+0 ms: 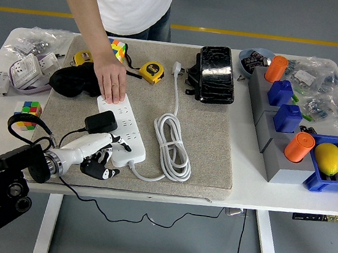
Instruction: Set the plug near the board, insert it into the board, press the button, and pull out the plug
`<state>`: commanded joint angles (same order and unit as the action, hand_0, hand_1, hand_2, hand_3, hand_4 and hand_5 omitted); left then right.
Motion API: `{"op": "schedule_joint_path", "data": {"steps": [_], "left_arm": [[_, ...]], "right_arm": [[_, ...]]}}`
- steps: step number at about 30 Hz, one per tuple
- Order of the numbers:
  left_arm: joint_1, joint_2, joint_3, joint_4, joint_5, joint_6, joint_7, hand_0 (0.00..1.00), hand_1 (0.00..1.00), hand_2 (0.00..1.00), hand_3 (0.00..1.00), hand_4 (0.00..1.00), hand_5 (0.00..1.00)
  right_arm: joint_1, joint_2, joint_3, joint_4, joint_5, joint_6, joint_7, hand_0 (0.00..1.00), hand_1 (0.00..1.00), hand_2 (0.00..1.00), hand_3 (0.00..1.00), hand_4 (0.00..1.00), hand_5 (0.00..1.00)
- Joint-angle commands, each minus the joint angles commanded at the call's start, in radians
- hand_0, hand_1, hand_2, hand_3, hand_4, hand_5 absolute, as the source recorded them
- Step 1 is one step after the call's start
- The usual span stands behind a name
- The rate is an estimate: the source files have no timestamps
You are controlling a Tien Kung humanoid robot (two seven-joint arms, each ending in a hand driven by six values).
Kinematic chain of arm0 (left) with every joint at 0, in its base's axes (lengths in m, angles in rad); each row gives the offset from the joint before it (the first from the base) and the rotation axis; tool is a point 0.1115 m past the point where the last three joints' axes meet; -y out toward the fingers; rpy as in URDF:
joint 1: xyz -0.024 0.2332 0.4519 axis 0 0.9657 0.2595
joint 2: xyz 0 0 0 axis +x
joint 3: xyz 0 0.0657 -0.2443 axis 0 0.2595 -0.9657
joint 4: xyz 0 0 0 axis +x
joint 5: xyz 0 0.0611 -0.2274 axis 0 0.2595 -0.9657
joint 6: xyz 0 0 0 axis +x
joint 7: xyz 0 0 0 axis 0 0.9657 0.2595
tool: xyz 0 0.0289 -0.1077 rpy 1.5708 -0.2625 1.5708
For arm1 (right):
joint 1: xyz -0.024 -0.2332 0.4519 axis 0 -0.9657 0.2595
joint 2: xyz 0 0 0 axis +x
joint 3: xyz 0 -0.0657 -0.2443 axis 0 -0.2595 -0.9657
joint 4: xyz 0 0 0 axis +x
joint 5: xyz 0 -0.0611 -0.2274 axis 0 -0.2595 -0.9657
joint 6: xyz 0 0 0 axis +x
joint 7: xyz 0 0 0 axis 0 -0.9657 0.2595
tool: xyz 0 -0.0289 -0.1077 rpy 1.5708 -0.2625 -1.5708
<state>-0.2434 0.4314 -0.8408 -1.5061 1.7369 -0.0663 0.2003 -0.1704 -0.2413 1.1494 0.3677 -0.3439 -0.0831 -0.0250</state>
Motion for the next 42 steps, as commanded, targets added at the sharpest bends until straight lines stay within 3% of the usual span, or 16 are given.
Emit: {"op": "schedule_joint_path", "data": {"steps": [19, 20, 24, 31, 32, 37, 38, 42], "left_arm": [[0.000, -0.001, -0.004, 0.008, 0.002, -0.012, 0.003, 0.048, 0.069, 0.157, 0.777, 0.749, 0.002], [0.002, 0.001, -0.006, 0.005, 0.000, -0.015, 0.005, 0.047, 0.067, 0.155, 0.818, 0.762, 0.002], [0.010, 0.017, -0.023, -0.035, -0.022, -0.032, 0.020, 0.047, 0.067, 0.155, 0.818, 0.762, 0.002], [0.035, 0.067, -0.066, -0.147, -0.106, -0.075, 0.062, 0.047, 0.066, 0.153, 0.831, 0.766, 0.002], [0.038, 0.069, -0.069, -0.151, -0.111, -0.081, 0.070, 0.047, 0.069, 0.156, 0.867, 0.779, 0.002], [0.044, 0.068, -0.069, -0.146, -0.122, -0.110, 0.105, 0.047, 0.069, 0.156, 0.867, 0.779, 0.002], [0.045, 0.067, -0.068, -0.145, -0.124, -0.113, 0.107, 0.045, 0.071, 0.156, 0.937, 0.782, 0.002], [0.046, 0.062, -0.060, -0.137, -0.129, -0.123, 0.118, 0.045, 0.071, 0.156, 0.937, 0.782, 0.002]], "right_arm": [[0.003, -0.001, 0.000, 0.001, 0.000, 0.000, 0.001, 0.567, 0.661, 0.667, 0.546, 0.924, 0.474], [0.003, -0.001, -0.001, 0.001, 0.001, 0.000, 0.001, 0.567, 0.661, 0.667, 0.547, 0.924, 0.474], [0.004, -0.002, -0.001, 0.000, 0.001, 0.001, 0.001, 0.567, 0.661, 0.667, 0.547, 0.924, 0.474], [0.001, -0.004, -0.001, 0.001, 0.000, 0.002, 0.001, 0.567, 0.660, 0.666, 0.546, 0.924, 0.473], [0.000, -0.004, -0.001, 0.001, 0.000, 0.002, 0.000, 0.567, 0.660, 0.666, 0.547, 0.925, 0.472], [-0.004, -0.003, 0.000, 0.002, -0.002, 0.004, 0.001, 0.567, 0.660, 0.666, 0.547, 0.925, 0.472], [-0.004, -0.003, 0.000, 0.002, -0.003, 0.005, 0.001, 0.567, 0.660, 0.666, 0.547, 0.924, 0.472], [-0.008, -0.002, 0.001, 0.003, -0.004, 0.005, 0.001, 0.567, 0.660, 0.666, 0.547, 0.924, 0.472]]}}
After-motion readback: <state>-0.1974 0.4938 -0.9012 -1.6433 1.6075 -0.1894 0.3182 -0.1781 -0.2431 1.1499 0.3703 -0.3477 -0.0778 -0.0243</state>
